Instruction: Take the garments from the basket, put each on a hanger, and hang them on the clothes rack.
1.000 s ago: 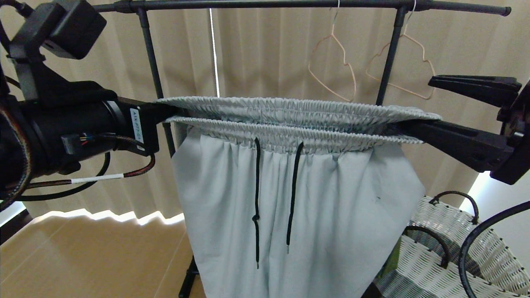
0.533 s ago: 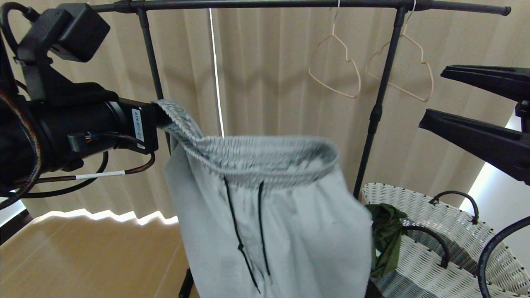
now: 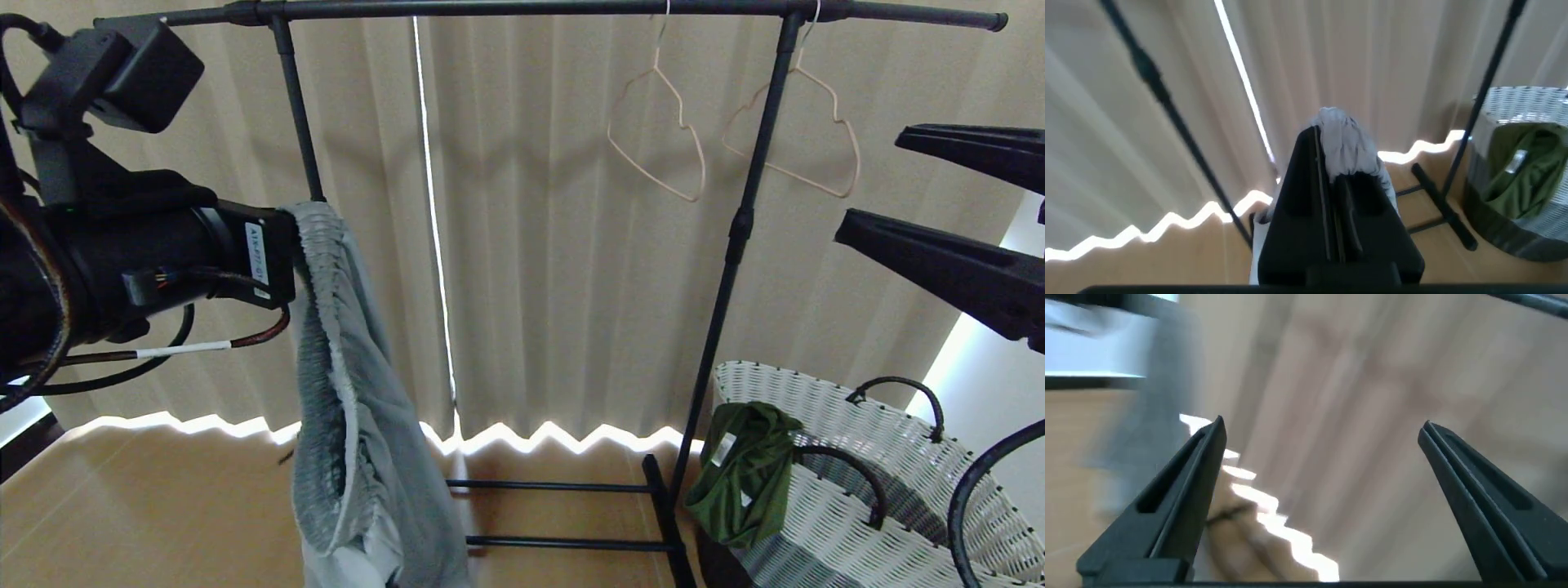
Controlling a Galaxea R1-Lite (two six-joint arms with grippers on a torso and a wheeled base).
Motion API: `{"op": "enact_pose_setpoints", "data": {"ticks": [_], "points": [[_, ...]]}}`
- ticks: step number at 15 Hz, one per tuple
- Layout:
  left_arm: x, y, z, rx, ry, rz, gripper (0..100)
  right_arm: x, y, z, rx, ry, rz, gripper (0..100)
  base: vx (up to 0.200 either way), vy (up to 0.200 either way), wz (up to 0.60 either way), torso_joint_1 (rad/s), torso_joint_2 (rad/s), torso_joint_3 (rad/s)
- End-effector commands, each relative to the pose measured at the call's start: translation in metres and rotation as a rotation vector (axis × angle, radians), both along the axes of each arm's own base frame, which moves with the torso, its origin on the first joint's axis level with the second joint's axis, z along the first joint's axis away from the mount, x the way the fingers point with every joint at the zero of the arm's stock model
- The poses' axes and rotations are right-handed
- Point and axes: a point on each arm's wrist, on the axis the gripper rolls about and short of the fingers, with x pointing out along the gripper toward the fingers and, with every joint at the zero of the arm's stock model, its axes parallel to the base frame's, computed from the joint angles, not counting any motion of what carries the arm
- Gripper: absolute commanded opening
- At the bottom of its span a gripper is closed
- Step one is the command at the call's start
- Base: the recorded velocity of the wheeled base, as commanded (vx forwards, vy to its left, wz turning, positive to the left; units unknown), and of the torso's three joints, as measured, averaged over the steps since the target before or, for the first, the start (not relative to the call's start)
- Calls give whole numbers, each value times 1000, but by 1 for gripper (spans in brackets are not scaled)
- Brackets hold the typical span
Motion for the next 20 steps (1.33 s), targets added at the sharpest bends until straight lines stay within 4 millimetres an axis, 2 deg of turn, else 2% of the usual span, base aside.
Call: {"op": "enact_pose_setpoints", "data": {"ticks": [1,2,3,4,7,10,11,13,17,20], "points": [[-8,11,0,-4,-10,29,0,5,-12,-2,-14,-4,-120,100,0,0,0,0,0,0],[-13,20,-1,-4,-14,53,0,8,-24,-4,-27,16,-242,100,0,0,0,0,0,0],[-14,20,-2,-3,-12,54,0,8,-26,-5,-34,18,-264,100,0,0,0,0,0,0],[-22,27,-7,-2,-9,64,0,4,-40,-11,-125,44,-405,100,0,0,0,0,0,0],[-30,31,-12,-2,-8,65,0,-3,-52,-18,-179,107,-586,100,0,0,0,0,0,0],[-33,32,-10,-6,-16,65,0,-4,-56,-20,-209,98,-623,100,0,0,0,0,0,0],[-35,35,-10,-7,-19,73,0,-2,-65,-28,-224,125,-690,100,0,0,0,0,0,0],[-37,36,-13,-7,-14,78,0,1,-68,-29,-227,136,-711,100,0,0,0,0,0,0],[-43,39,-21,-1,5,77,0,1,-80,-35,-230,167,-794,100,0,0,0,0,0,0],[-43,39,-30,10,30,78,0,-4,-82,-43,-262,174,-803,100,0,0,0,0,0,0]]}}
